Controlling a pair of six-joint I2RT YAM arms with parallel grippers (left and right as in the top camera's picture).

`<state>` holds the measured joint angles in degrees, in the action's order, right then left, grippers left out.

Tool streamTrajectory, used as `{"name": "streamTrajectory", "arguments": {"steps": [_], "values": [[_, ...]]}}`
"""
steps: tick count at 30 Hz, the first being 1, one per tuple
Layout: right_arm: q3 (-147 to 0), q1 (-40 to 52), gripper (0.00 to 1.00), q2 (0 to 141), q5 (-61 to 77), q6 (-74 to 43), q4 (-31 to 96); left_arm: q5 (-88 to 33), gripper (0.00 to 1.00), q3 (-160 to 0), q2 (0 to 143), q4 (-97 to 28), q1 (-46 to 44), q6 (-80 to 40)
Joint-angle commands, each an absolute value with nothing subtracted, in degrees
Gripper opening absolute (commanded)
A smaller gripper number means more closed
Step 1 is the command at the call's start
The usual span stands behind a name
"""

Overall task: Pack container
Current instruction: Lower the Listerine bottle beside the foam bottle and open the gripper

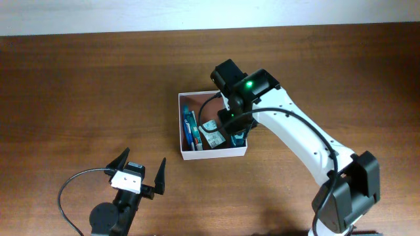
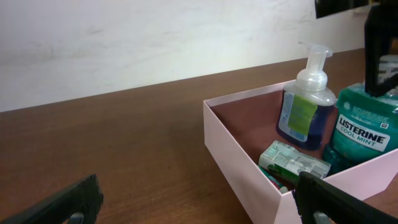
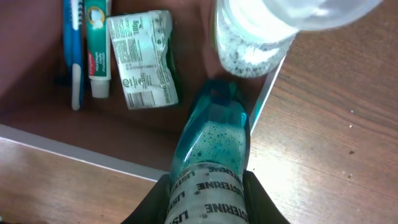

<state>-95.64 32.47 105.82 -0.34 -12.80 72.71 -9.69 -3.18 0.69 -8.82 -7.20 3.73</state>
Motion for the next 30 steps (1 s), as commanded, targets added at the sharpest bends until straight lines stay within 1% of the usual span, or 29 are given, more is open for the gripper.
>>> {"name": "streamTrajectory", "arguments": {"steps": [1,11,12,13,17,20,22,23,25,30], "values": [[-97.3,33.0,0.23,106.2,-0.9,-12.2,72.6,-10.3,0.99,-2.7,0.3,-8.6,-7.1,4.8],[-95.5,33.0,0.24,106.3,-0.9,-12.3,71.1,-10.3,0.99,-2.7,0.3,-8.6,-7.1,4.8],[-95.5,33.0,0.31,106.3,-0.9,-12.3,71.1,-10.3,0.99,-2.7,0.3,-8.6,-7.1,4.8],[-95.4,33.0,0.34,106.3,-0.9,-12.2,71.1,-10.3,1.0,-2.7,0.3,-8.6,-7.1,4.8],[-95.4,33.0,0.38,106.3,-0.9,-12.2,71.2,-10.3,1.0,-2.7,0.3,-8.6,-7.1,4.8],[-95.4,33.0,0.47,106.3,-0.8,-12.2,71.2,-10.3,0.99,-2.7,0.3,-8.6,-7.1,4.8],[-95.4,33.0,0.57,106.2,-0.8,-12.3,71.2,-10.3,0.99,-2.7,0.3,-8.6,-7.1,4.8],[-95.5,33.0,0.64,106.2,-0.8,-12.3,71.3,-10.3,1.0,-2.7,0.3,-8.6,-7.1,4.8],[-95.5,33.0,0.69,106.2,-0.8,-12.3,71.7,-10.3,1.0,-2.7,0.3,-8.6,-7.1,4.8],[-98.0,33.0,0.71,104.4,-0.6,-12.3,73.4,-10.3,1.0,-2.7,0.3,-8.6,-7.1,4.8]]}}
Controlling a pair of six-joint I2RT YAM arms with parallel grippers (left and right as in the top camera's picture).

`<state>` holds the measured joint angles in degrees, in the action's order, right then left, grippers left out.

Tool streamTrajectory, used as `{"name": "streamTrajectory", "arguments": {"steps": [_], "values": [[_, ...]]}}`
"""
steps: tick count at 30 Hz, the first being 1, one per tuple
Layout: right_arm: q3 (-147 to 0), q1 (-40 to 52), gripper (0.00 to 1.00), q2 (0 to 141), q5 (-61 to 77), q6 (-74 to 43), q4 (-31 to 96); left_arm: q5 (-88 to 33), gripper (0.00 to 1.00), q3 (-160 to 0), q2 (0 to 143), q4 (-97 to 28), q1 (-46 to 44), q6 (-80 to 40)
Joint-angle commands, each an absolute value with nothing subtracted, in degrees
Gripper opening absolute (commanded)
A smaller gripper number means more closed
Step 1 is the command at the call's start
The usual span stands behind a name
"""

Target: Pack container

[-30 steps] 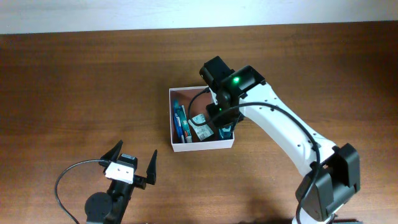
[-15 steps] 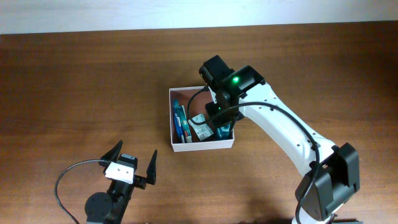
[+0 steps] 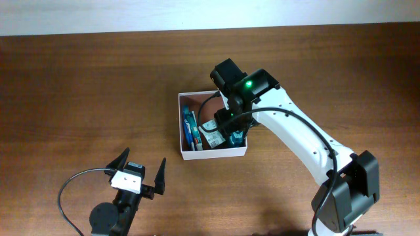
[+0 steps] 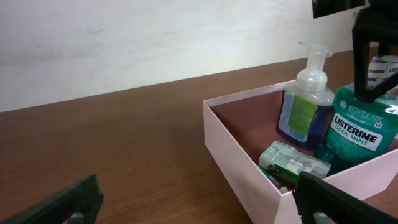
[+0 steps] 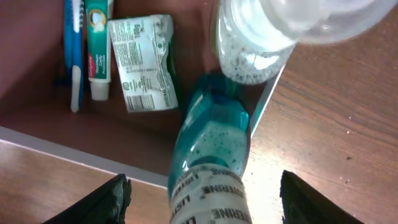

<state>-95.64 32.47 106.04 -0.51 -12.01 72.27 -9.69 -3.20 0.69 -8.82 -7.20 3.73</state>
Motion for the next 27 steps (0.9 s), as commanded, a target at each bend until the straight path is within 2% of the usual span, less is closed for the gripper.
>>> {"name": "streamTrajectory", "arguments": {"steps": [1,9,20,27], "values": [[-99.2,33.0,0.71,103.5,-0.6,-12.3,74.0,-10.3,1.0,-2.7,0.3,-8.6,-7.1,4.8],[-101.9,33.0,0.72,89.4,-0.6,-12.5,73.4,-10.3,0.99,-2.7,0.3,-8.6,-7.1,4.8],[-101.8,33.0,0.78,67.0,-0.6,-12.9,79.4,-10.3,0.99,-2.7,0.3,-8.6,-7.1,4.8],[-101.8,33.0,0.89,52.4,-0.7,-12.9,83.4,-10.3,0.99,-2.7,0.3,-8.6,-7.1,4.8]]}}
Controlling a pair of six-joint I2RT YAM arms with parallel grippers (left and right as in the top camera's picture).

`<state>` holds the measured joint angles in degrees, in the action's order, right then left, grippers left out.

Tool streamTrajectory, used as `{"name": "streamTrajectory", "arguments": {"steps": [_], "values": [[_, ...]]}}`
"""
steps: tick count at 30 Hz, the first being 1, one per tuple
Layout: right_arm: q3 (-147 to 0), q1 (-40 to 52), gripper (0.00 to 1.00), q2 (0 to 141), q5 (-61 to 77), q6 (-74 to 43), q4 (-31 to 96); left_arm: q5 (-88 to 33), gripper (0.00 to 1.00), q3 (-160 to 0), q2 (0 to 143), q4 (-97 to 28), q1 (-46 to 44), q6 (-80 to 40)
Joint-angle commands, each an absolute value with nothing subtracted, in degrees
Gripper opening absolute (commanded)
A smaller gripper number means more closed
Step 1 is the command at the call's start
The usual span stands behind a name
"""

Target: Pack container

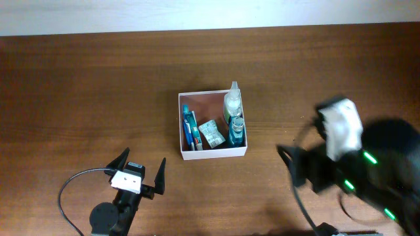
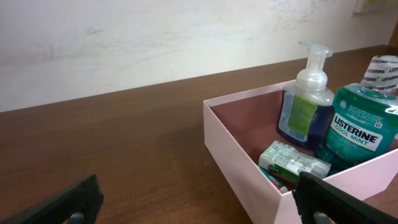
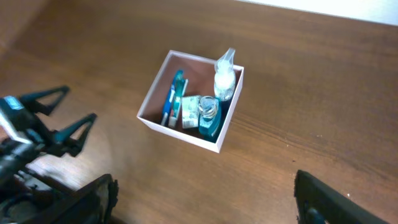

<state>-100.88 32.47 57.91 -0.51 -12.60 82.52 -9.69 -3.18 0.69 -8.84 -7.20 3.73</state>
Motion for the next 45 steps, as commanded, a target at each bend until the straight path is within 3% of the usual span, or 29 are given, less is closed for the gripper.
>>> {"name": "streamTrajectory", "arguments": {"steps": [1,2,14,25,35,45], "values": [[-101.8,33.0,0.92,51.1,-0.9,-12.9,83.7,-10.3,0.99,-2.7,0.3,-8.6,-7.1,4.8],[-101.8,33.0,0.99,48.9,-1.0,-12.9,84.2,-10.3,0.99,-2.7,0.3,-8.6,-7.1,4.8],[-101.8,33.0,0.98,28.4,-1.3,-14.0,92.6,-10.3,0.99,-2.7,0.3,-8.6,-7.1,4.8],[-101.8,32.9,0.98,13.1,-1.2,-15.0,91.8,-10.3,0.99,-2.7,0.3,-8.6,-7.1,4.8],[-101.8,32.9,0.99,10.5,-0.8,-15.0,97.3,-10.3,1.0,-2.7,0.3,-8.6,-7.1,4.8],[-101.8,32.9,0.98,8.1,1.5,-15.0,94.8,-10.3,0.99,-2.7,0.3,-8.6,-7.1,4.8]]}}
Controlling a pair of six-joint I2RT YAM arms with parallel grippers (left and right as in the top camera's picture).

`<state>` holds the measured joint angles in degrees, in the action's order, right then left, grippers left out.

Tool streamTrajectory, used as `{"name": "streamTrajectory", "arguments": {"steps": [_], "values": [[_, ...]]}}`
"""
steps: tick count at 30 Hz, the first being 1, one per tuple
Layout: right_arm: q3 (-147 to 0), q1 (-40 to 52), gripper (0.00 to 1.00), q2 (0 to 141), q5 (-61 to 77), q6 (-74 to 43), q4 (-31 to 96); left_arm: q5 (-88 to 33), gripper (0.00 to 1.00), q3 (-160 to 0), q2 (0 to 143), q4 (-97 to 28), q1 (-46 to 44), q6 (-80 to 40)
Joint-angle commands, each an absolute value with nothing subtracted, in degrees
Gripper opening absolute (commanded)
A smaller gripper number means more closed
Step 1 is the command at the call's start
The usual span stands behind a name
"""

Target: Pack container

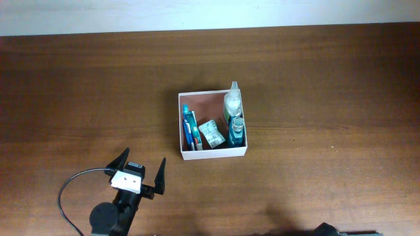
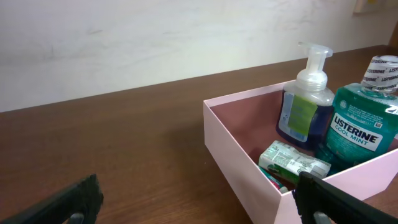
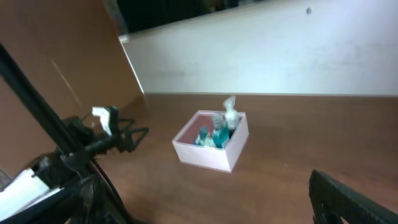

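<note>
The pale pink box (image 1: 180,124) stands mid-table. In it are a clear soap pump bottle (image 1: 232,103), a green Listerine bottle (image 1: 237,131), a green packet (image 1: 211,132) and a toothbrush with toothpaste (image 1: 189,129). My left gripper (image 1: 138,176) rests open near the front edge, left of the box. Its wrist view shows the box (image 2: 236,158), the Listerine bottle (image 2: 357,134) and the soap bottle (image 2: 305,109) between its spread fingers (image 2: 323,196). My right gripper (image 3: 205,214) is open and empty. It is far back from the box (image 3: 214,140) and almost out of the overhead view.
Brown wooden table (image 1: 328,78) with a white wall along its far edge. A black cable (image 1: 65,190) loops beside the left arm's base. In the right wrist view the left arm (image 3: 115,127) stands left of the box.
My right arm was blurred over the table's lower right; now only a sliver shows at the overhead's bottom edge. Its camera sees the box from farther off. The left arm and box are unchanged.
My right gripper was shut on the Listerine bottle in the box's front right corner. Then it was open, with the bottle standing beside the soap bottle. After that the arm was away at the lower right, and now it is nearly out of view.
</note>
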<state>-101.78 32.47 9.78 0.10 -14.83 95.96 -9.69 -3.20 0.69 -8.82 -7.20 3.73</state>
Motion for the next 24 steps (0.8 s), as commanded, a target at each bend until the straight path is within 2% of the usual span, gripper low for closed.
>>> {"name": "streamTrajectory", "arguments": {"steps": [1,11,24], "values": [[-101.8,32.9,0.98,7.7,2.0,-15.0,94.2,-10.3,1.0,-2.7,0.3,-8.6,-7.1,4.8],[-101.8,32.9,0.98,2.5,2.5,-14.8,94.1,-10.3,0.99,-2.7,0.3,-8.6,-7.1,4.8],[-97.5,33.0,0.98,1.4,-3.5,-15.8,97.3,-10.3,0.99,-2.7,0.3,-8.6,-7.1,4.8]]}}
